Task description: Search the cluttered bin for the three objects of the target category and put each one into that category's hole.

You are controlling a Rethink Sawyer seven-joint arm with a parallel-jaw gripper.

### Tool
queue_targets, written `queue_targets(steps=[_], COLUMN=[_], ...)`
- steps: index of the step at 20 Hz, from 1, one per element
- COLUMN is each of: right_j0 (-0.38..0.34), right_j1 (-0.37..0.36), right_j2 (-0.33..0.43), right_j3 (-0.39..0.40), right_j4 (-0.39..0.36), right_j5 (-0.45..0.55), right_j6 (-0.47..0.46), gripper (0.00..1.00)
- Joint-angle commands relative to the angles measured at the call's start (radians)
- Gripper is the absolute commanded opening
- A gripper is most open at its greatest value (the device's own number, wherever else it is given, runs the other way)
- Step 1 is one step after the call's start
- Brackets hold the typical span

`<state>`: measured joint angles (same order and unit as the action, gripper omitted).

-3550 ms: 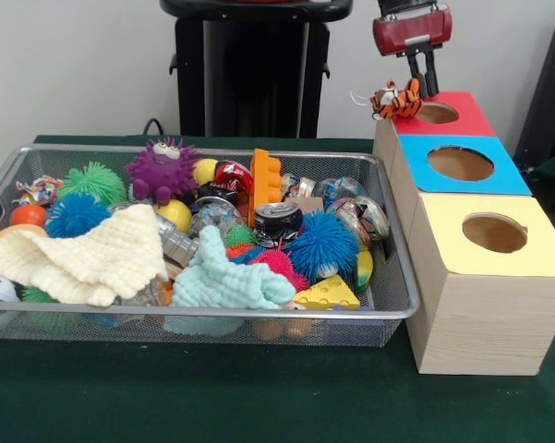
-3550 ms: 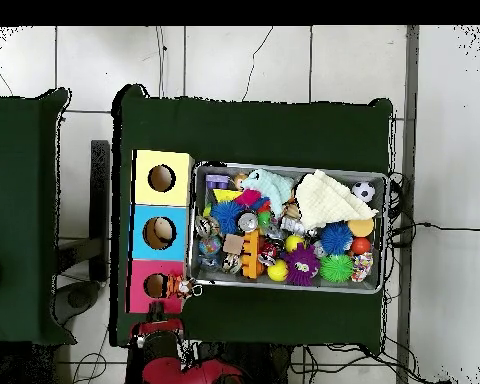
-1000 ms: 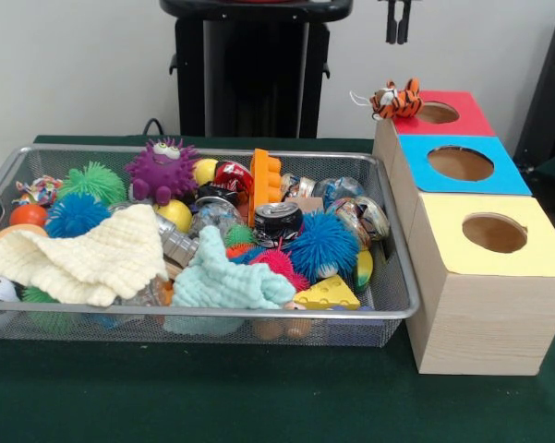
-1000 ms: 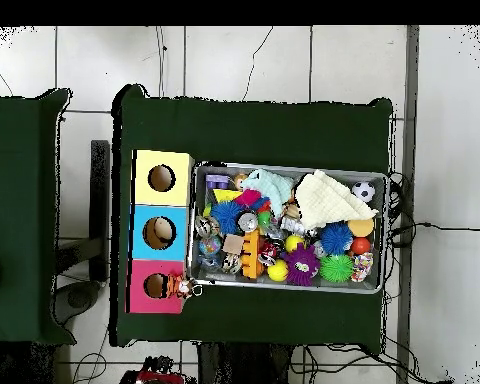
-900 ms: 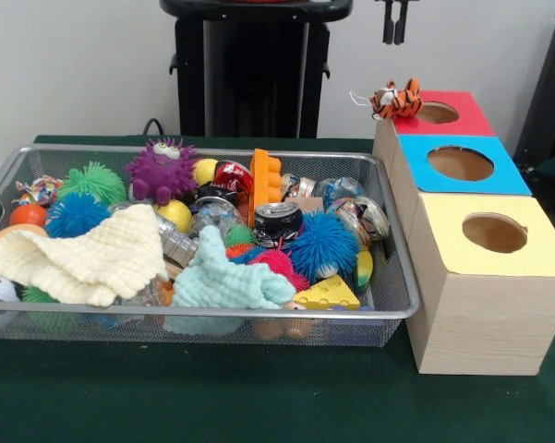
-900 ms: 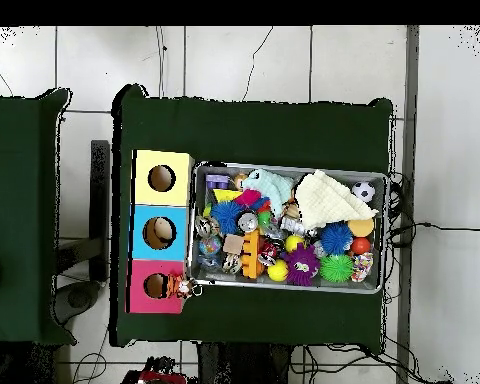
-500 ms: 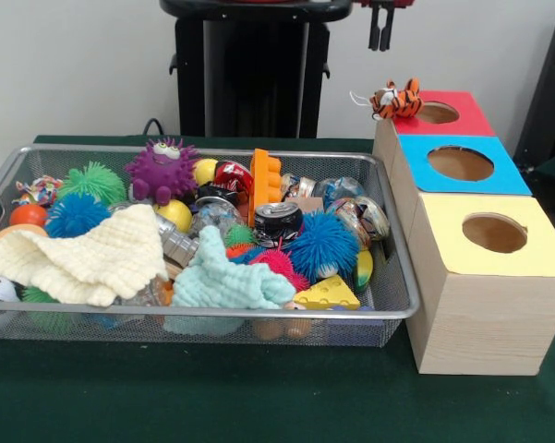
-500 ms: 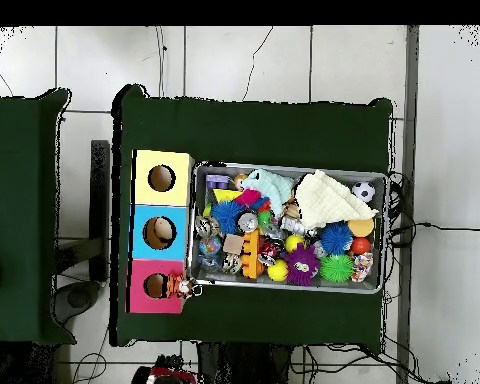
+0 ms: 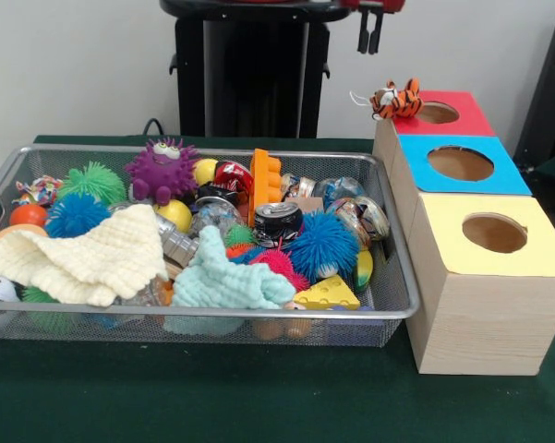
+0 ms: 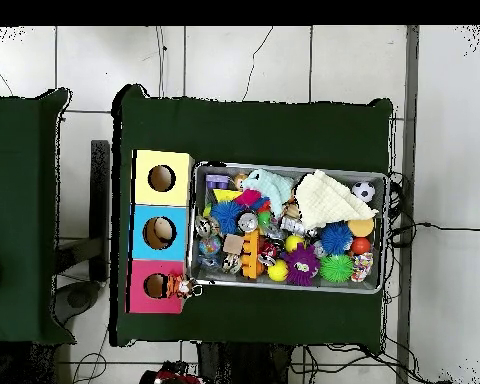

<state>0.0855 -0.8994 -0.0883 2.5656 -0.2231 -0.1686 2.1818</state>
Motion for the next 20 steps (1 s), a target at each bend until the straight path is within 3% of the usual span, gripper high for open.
queue_targets(steps=[1,4,20], right_j0=[-0.082,-0.119,-0.165], right_j1=[0.108,0.125,0.206], right_j2=[0.06,0.082,0.103], right_j3=[-0.182,-0.209,-0.273], right_j4=[-0.072,-0.108,-0.179], right_j5=[-0.08,-0.068,-0.151], right_j6=[0.051,0.038,0.082], gripper=[0.0,0.0,0.0])
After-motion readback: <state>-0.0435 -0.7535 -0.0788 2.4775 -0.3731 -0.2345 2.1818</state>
